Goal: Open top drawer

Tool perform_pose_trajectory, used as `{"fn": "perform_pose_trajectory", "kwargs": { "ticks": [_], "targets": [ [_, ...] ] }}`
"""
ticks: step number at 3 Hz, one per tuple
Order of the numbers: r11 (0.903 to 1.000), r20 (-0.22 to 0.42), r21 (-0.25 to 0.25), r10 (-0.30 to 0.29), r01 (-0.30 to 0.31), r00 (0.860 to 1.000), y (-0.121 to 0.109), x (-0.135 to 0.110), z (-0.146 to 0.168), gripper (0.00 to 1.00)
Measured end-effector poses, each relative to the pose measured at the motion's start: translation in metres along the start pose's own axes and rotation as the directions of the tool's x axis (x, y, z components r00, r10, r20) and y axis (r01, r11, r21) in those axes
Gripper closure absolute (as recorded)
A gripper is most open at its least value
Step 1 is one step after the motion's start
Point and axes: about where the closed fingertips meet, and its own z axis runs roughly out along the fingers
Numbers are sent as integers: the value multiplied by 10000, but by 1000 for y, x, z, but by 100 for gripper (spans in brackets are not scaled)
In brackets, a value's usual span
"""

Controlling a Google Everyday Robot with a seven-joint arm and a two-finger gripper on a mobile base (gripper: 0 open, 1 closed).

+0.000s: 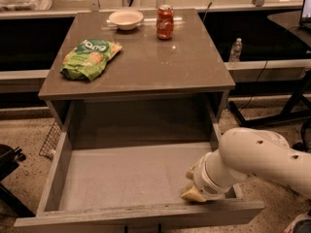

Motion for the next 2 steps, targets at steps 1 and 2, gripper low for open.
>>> {"fn": "perform_pose_trajectory", "kwargs": {
  "ticks": [1, 2],
  "targets": [
    [10000, -3, 16, -20, 20, 10000, 0, 0, -1, 0],
    [10000, -3, 16, -20, 20, 10000, 0, 0, -1, 0]
  ]
}}
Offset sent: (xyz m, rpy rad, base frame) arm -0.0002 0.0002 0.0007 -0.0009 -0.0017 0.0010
